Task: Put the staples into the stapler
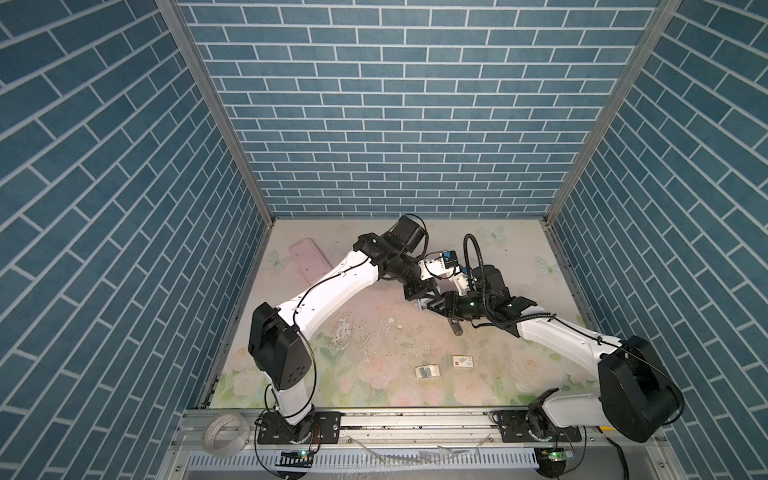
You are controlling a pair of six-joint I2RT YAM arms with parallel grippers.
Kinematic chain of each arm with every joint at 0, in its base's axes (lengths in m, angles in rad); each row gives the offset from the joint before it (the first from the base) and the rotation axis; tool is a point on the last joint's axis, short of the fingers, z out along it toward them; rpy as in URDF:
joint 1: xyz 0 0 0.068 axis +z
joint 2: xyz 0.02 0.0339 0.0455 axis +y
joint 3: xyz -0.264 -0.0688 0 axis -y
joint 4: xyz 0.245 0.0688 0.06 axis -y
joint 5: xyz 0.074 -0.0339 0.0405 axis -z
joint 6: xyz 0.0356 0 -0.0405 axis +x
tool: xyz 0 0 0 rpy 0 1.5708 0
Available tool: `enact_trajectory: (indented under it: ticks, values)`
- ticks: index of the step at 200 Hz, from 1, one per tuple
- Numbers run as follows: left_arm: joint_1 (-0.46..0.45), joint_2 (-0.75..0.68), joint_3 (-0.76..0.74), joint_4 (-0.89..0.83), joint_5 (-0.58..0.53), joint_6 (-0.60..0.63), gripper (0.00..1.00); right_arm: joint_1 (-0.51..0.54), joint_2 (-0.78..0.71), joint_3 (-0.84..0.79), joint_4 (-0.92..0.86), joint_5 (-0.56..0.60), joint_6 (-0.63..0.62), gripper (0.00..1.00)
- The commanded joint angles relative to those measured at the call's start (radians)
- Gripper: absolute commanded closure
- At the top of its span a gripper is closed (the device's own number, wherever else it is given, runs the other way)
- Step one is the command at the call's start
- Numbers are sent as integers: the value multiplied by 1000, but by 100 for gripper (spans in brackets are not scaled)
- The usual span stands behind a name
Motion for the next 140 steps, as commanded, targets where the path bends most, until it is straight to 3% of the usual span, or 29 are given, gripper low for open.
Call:
enact_trajectory:
  ticks: [1,37,77,112,140]
  values:
    - [19,-24,-22,1,-3,13,97,2,-36,8,-72,59,-42,56]
    - [76,-51,-61,8,65,-16,97,2,-113,-10,-123,63,-112,51]
    - [129,-38,-43,-34,235,-35,97,2,-256,-69,14,-122,-99,49]
    - [132,3,22,-92,348,-56,98,11,-256,-43,88,-211,-61,45]
    - [132,32,63,-127,405,-64,98,15,-256,-29,106,-203,-68,43]
